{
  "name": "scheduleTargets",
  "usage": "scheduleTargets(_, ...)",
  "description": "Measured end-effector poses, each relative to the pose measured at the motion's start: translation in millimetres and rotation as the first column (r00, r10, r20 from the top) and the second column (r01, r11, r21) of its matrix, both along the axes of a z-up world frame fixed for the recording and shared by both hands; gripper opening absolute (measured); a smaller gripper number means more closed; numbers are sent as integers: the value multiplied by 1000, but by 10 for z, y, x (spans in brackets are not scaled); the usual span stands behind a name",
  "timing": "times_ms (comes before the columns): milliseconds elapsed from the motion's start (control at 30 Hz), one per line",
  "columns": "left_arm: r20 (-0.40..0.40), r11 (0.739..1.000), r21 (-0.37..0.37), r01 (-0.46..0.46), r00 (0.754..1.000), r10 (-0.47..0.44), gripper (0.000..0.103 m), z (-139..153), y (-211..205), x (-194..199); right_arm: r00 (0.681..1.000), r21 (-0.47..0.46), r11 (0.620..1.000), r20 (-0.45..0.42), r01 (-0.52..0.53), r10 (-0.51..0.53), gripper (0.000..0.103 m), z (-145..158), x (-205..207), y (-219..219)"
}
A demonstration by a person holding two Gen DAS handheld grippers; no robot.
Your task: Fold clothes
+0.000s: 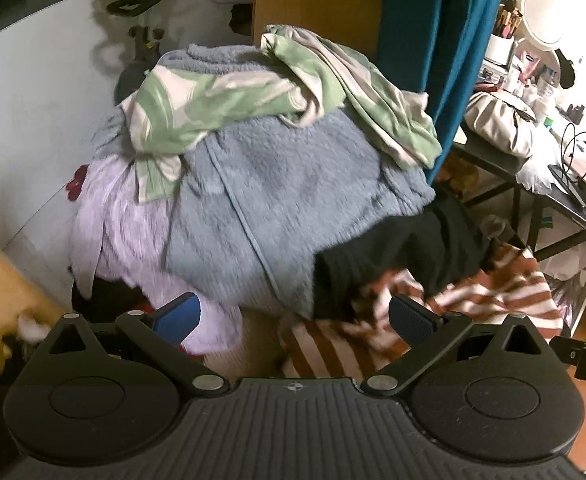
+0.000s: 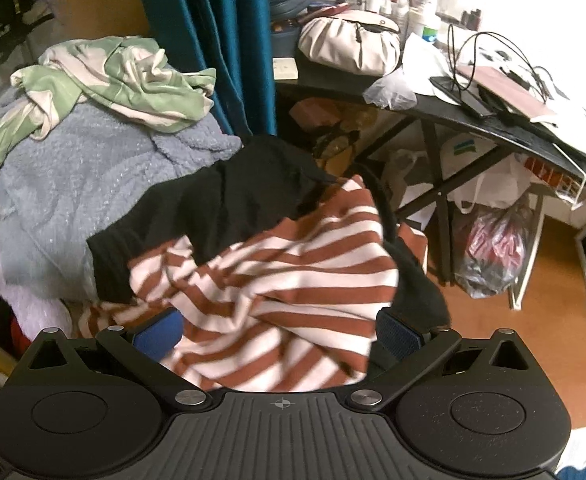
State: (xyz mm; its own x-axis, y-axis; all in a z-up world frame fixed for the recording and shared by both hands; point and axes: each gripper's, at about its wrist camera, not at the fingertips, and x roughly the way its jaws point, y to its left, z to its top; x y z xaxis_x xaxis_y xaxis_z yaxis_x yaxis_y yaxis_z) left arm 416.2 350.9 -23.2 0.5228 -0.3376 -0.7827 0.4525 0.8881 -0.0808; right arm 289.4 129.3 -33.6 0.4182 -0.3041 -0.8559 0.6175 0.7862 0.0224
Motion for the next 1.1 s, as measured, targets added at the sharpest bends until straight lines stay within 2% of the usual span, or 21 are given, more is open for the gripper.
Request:
scheduleTargets(167, 3, 998, -8, 64, 998, -64, 102, -5, 75, 417, 996, -15, 996, 8, 84, -84, 102, 61, 161, 134)
scheduleTargets(300, -34, 993, -20, 120, 992, -121, 102, -91, 31, 639, 989, -32, 989, -19, 144, -145, 102, 52, 188, 194)
scheduleTargets(533, -71, 970, -27, 241, 968, -242, 102, -210, -179, 782, 965, -28, 966, -41, 258, -259, 102, 6, 98, 175)
scheduleTargets(833, -96, 952, -18, 305, 947, -306, 102, -291, -304, 855, 951, -30, 954, -72, 299, -300, 102, -50, 113, 218)
scheduleTargets(1100, -123, 952, 15, 306, 945, -302, 102, -392, -231, 960, 949, 13, 953, -98, 302, -300, 102, -191, 229, 288)
